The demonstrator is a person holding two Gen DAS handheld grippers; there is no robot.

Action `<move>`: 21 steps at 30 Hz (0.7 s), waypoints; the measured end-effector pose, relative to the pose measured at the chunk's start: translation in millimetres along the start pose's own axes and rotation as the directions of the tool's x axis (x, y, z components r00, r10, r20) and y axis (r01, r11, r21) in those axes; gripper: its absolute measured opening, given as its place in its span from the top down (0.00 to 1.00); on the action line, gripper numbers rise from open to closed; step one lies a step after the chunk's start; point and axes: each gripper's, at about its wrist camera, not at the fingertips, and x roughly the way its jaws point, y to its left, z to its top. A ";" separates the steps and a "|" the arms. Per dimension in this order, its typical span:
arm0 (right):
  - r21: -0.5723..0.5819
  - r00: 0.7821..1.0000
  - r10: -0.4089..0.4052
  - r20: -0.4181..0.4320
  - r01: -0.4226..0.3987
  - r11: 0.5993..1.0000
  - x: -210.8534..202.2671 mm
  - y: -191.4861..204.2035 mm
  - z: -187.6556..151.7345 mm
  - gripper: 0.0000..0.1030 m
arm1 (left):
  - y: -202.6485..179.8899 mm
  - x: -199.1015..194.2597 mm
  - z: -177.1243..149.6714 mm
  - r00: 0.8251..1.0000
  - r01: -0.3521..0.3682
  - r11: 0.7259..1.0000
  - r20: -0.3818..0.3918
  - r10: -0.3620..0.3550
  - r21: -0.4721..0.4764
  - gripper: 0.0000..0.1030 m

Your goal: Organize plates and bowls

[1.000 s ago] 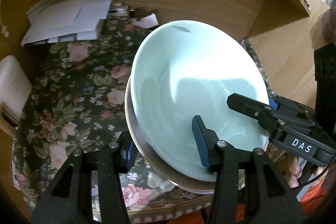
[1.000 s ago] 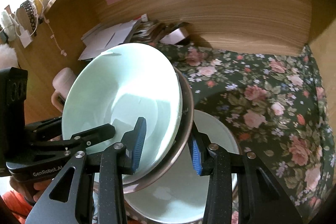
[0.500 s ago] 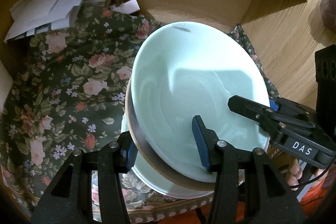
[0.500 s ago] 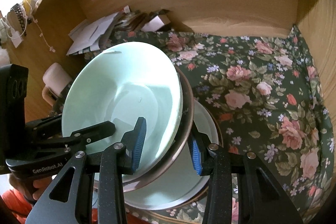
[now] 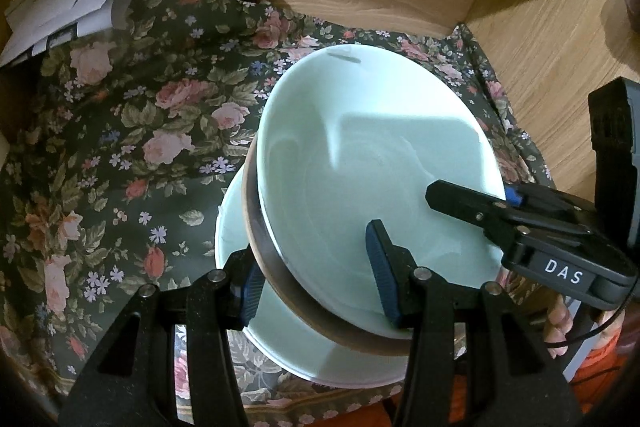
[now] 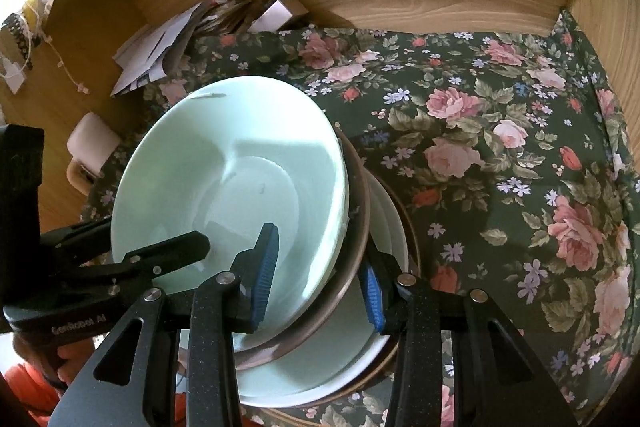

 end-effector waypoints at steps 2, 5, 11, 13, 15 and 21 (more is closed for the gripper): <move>-0.013 1.000 -0.008 0.012 0.008 1.000 -1.7 1.3 -0.5 0.64 | 0.3 -0.9 -0.5 1.000 0.012 1.000 -0.005 -0.012 -0.007 0.53; -0.037 0.997 -0.047 0.054 0.049 0.998 -11.2 4.0 1.2 0.64 | -1.1 -9.3 -1.6 0.999 -0.026 1.000 0.038 0.026 0.016 0.53; -0.075 0.987 -0.073 0.142 0.085 0.994 -38.1 12.8 5.2 0.60 | 2.1 -27.6 0.0 0.992 -0.082 0.996 0.097 0.080 0.018 0.53; -0.091 0.982 -0.064 0.180 0.081 0.993 -51.3 19.1 5.7 0.60 | 2.1 -40.0 0.4 0.987 -0.091 0.996 0.135 0.088 0.012 0.53; -0.108 0.975 -0.057 0.217 0.082 0.991 -64.0 25.8 6.1 0.60 | -0.7 -53.2 1.0 0.980 -0.094 0.996 0.176 0.091 0.010 0.53; -0.158 0.939 -0.010 0.345 0.068 0.985 -106.3 48.6 3.3 0.57 | -21.5 -113.1 -3.2 0.919 -0.125 0.992 0.379 0.106 0.025 0.50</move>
